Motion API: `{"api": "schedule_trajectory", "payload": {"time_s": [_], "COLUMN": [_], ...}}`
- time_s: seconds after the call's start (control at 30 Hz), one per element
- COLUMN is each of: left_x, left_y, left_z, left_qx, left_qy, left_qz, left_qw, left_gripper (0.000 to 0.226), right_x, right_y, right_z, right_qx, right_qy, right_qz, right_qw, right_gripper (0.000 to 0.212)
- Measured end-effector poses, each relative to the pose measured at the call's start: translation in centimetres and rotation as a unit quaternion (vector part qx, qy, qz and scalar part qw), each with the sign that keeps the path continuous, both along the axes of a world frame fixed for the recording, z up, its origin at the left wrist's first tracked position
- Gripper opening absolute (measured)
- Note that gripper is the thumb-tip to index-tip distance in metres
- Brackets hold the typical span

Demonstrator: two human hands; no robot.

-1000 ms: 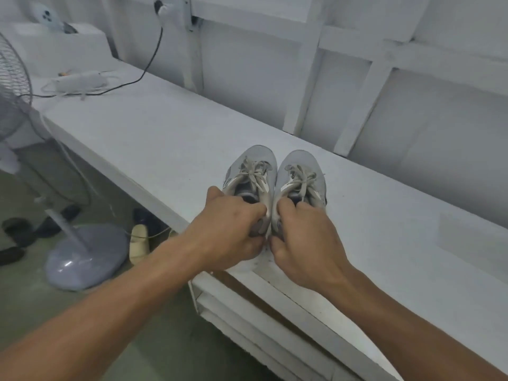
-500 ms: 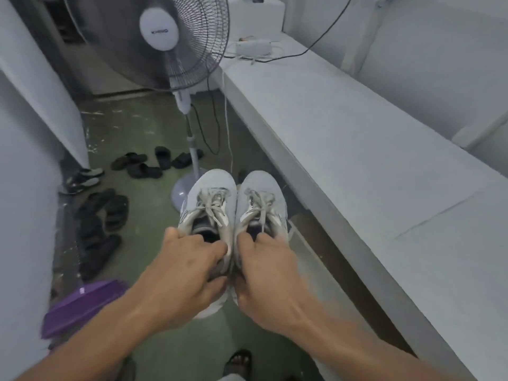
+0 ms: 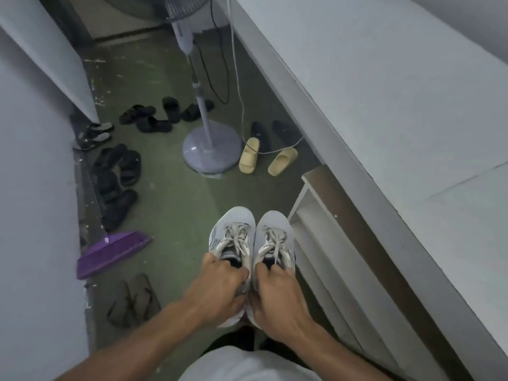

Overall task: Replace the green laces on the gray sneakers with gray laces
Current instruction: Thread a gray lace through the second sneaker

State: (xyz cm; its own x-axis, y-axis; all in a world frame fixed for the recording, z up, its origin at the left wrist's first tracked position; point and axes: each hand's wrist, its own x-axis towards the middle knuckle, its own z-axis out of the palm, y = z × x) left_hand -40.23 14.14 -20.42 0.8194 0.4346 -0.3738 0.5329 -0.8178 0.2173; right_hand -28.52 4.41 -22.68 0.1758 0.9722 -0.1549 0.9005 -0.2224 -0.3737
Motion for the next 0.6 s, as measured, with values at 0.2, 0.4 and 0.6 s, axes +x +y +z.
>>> {"api": "schedule_trajectory", "payload": {"time_s": [0.2, 0.4, 0.6], "left_x": [8.0, 17.2, 24.3], "left_y": [-2.6, -5.2, -6.0], "left_z": [-4.5, -8.6, -14.5], "left_qx": [-0.017, -0.022, -0.002], "left_qy": [0.040, 0.023, -0.099], "left_qz": [-0.101, -0.201, -0.297], "left_qw": [0.994, 0.979, 0.950], "left_gripper": [0.017, 0.013, 0.013], "right_x": [4.7, 10.9, 15.0], "right_y": [-4.7, -8.4, -10.2], "right_z": [-4.1, -8.7, -13.2], "right_qx": [-0.063, -0.126, -0.136], "right_qy": [0.003, -0.038, -0.008], "right_qz": [-0.115, -0.243, -0.361], "right_qw": [0.991, 0.961, 0.923], "right_gripper": [0.033, 0.038, 0.031]}}
